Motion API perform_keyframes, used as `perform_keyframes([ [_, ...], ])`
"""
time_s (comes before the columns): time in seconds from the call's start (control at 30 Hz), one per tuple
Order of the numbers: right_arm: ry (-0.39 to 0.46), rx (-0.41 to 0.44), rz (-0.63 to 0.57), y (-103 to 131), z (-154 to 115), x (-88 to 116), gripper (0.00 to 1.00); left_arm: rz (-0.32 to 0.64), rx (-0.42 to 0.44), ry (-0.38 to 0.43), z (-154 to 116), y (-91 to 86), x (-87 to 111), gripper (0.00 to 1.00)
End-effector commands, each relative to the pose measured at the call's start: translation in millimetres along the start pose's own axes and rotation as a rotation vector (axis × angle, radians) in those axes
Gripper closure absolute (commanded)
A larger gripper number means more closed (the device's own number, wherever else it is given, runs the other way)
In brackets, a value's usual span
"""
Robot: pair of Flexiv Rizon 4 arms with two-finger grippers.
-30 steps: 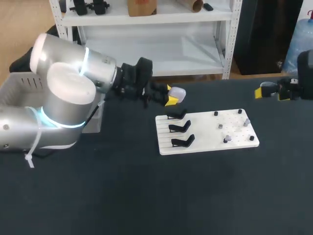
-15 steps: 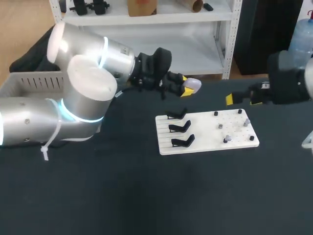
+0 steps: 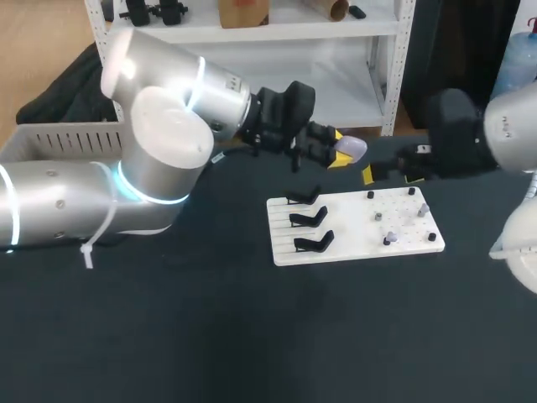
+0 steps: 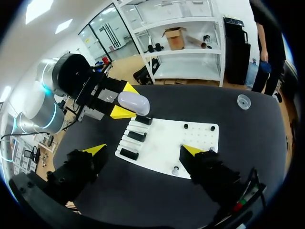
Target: Pick up each earbud case from the left stands, insert the matching earbuds, close the lid, and place the case in the box.
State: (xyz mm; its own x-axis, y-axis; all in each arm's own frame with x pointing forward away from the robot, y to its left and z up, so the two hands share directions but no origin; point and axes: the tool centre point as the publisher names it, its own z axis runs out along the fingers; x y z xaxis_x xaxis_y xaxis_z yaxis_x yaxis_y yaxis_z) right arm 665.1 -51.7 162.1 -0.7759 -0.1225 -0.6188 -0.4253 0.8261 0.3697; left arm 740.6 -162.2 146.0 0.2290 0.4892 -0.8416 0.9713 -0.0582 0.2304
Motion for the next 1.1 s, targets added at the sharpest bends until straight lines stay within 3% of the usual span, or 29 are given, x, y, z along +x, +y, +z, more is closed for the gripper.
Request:
perform_keyframes([
  [0.03,0.014,-0.021,-0.003,2,9,-6,0.00,0.008,-0.022,-0.001,-7,-8.5,-2.4,1.00],
  [0.23,0.024,-0.029,-0.009,5,16,-8,0.00,0.020,-0.016,-0.007,-9,-9.2,-4.7,1.00],
  [0.6,0.017,-0.008,0.000,-1,19,-20,0.00,0.049,0.006,-0.024,-11,-30.4,-10.7,1.00],
  [1.1,-0.003,0.004,-0.022,0,14,-28,0.00,0.032,0.019,-0.038,-13,-45.1,-1.9,1.00],
])
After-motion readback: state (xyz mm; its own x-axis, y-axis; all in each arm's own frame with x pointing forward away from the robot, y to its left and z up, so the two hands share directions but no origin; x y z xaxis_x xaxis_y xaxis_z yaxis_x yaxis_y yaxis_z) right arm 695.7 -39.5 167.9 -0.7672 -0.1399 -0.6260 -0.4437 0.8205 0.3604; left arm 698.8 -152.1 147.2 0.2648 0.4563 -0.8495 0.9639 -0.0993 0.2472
